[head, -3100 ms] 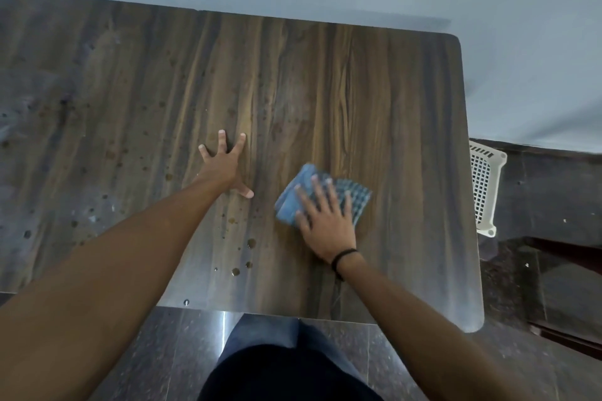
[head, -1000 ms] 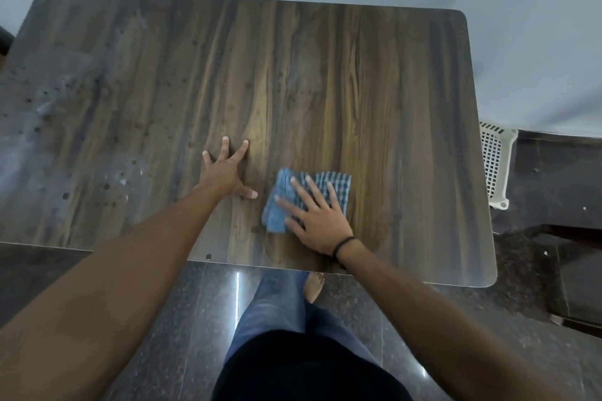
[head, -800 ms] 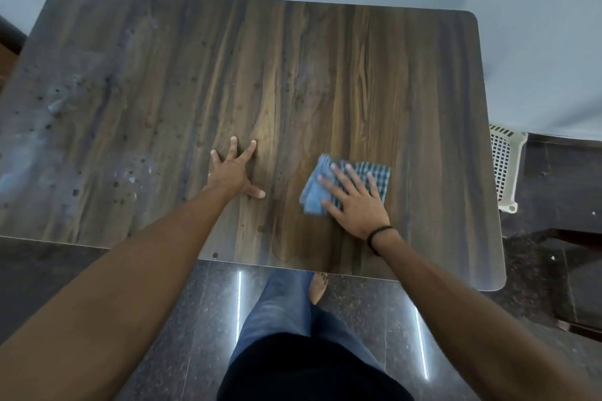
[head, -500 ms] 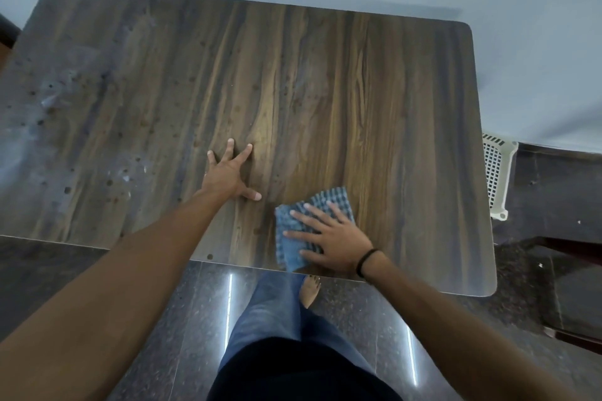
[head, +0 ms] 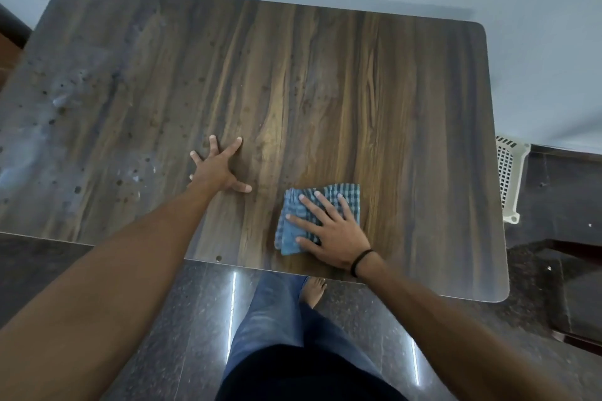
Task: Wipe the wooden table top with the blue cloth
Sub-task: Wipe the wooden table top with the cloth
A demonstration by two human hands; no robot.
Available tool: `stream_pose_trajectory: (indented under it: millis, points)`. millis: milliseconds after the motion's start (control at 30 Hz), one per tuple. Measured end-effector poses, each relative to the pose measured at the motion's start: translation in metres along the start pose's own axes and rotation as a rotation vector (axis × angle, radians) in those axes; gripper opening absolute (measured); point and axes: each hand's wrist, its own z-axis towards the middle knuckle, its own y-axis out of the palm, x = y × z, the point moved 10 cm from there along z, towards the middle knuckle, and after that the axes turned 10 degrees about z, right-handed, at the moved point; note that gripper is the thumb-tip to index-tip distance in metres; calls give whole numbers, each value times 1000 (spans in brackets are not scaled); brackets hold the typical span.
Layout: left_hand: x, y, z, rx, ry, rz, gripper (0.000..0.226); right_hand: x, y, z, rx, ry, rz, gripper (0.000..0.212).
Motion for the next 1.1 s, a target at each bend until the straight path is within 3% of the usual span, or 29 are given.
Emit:
stream_pose_trajectory:
  millis: [67, 133, 233, 300, 367, 467, 500, 533, 633, 700, 767, 833, 900, 967, 1033, 1100]
  points:
    - [2, -1, -2, 5, 7, -14, 138, -34, 12, 1, 18, 36, 40, 55]
    - [0, 1, -5, 0, -1, -34, 135, -65, 30, -9, -18, -113, 3, 54]
    - [1, 0, -9, 11, 4, -33, 133, -48, 32, -30, -125, -360, -91, 56]
    - [2, 0, -9, 13, 8, -43, 132, -15, 17, -28, -147, -392, -131, 56]
    - [3, 0, -9, 2, 6, -54, 132, 25, -10, -3, -59, -185, -68, 55]
    - [2, 0, -8, -1, 8, -36, 133, 45, -33, 34, 117, 307, 127, 56]
    - [1, 1, -7, -1, 9, -33, 133, 28, -28, 40, 126, 326, 152, 57]
    - [1, 1, -7, 2, 10, -35, 133, 4, -16, 43, 95, 235, 131, 57]
    - [1, 2, -8, -6, 8, -43, 133, -37, 12, 8, -94, -273, -43, 56]
    - [2, 1, -9, -1, 8, -45, 133, -6, 2, -3, -127, -365, -91, 56]
    - [3, 0, -11, -21, -6, -51, 132, 39, -21, 20, -60, -157, -53, 56]
    - [6, -1, -12, -27, -7, -50, 131, 71, -42, 48, 99, 224, 74, 56]
    - [5, -2, -13, -17, -3, -49, 131, 58, -47, 71, 211, 451, 181, 58]
    - [3, -2, -11, 6, 12, -30, 133, 11, -28, 85, 129, 303, 161, 57]
    - [2, -2, -10, 19, 24, -18, 135, -24, -5, 69, -19, -59, 25, 56]
    - [3, -1, -10, 19, 24, -27, 135, -3, -12, 50, -53, -246, -47, 56]
